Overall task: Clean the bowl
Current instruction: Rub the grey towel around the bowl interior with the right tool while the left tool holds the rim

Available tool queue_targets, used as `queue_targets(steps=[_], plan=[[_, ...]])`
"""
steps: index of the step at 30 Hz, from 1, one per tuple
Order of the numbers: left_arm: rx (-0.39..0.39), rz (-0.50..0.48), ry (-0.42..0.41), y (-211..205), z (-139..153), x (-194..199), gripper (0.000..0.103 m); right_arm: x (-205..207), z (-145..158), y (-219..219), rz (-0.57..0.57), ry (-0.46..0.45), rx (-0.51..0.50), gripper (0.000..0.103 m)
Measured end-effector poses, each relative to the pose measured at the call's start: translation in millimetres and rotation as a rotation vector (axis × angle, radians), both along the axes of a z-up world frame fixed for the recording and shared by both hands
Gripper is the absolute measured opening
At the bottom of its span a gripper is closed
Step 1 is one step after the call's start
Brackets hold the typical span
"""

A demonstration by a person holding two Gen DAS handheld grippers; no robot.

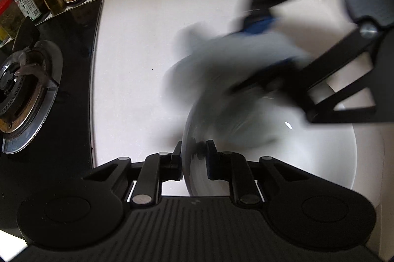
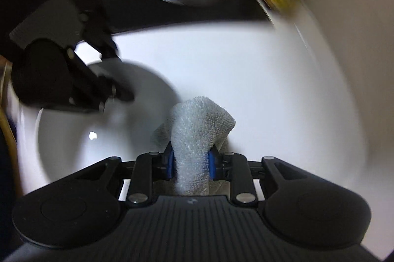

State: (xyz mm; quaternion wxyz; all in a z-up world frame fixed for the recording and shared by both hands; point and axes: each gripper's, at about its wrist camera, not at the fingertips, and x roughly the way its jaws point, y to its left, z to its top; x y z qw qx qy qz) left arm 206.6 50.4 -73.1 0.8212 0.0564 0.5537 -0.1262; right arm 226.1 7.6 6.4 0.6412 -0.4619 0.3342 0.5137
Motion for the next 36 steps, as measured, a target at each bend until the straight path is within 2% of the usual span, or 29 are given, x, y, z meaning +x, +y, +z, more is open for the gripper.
queue_targets(steps=[2,3,6,9,13,15,20,22,26,28,30,33,34,36], plan=[[0.000,0.000,-0.004,1.3,-0.6,-1.7,0.017,-2.2,0.0,15.6,0.219,0.036,0.059,0.022],[0.000,0.003,-0.007,1.9,-0.8,-2.2,0.017,-0.8,-1.6,22.2,0.261,0.072,0.065,0.022],[-0.023,0.030,-0.011,5.7,-1.5,-1.8,0.016,7.6,-2.5,27.9,0.226,0.115,0.067,0.022],[-0.037,0.059,-0.015,6.3,-2.0,1.9,0.019,20.8,-2.5,20.8,0.074,0.145,0.077,0.020],[-0.052,0.086,-0.016,8.6,-2.1,6.0,0.023,28.4,-12.8,-1.4,-0.157,0.133,0.017,0.016],[-0.059,0.097,-0.019,8.6,-1.7,7.1,0.024,23.9,-12.9,-21.0,-0.268,0.152,0.016,0.016],[-0.126,0.127,-0.007,6.0,-1.0,15.0,0.033,-3.6,-6.7,-68.5,-0.659,0.258,0.065,0.018],[-0.127,0.126,0.010,0.7,0.0,19.3,0.034,-12.5,-6.6,-75.5,-0.743,0.284,0.077,0.019],[-0.022,0.079,0.067,-7.7,7.0,7.5,0.015,-11.4,-7.9,-86.4,-0.889,0.319,0.120,0.018],[0.012,0.061,0.077,-7.5,9.9,-6.4,0.013,-13.8,-7.8,-87.1,-0.919,0.330,0.135,0.019],[-0.005,0.073,0.082,-3.4,10.2,-16.0,0.013,-15.3,-7.4,-87.8,-0.886,0.324,0.122,0.020],[-0.017,0.092,0.092,-0.4,7.8,-23.6,0.013,-13.8,3.0,-66.6,-0.726,0.233,0.081,0.020],[-0.018,0.093,0.092,0.1,6.6,-25.3,0.013,-13.6,6.7,-55.7,-0.633,0.190,0.067,0.020],[-0.020,0.095,0.093,0.9,4.4,-26.5,0.013,-16.9,10.5,-32.1,-0.363,0.125,0.029,0.021]])
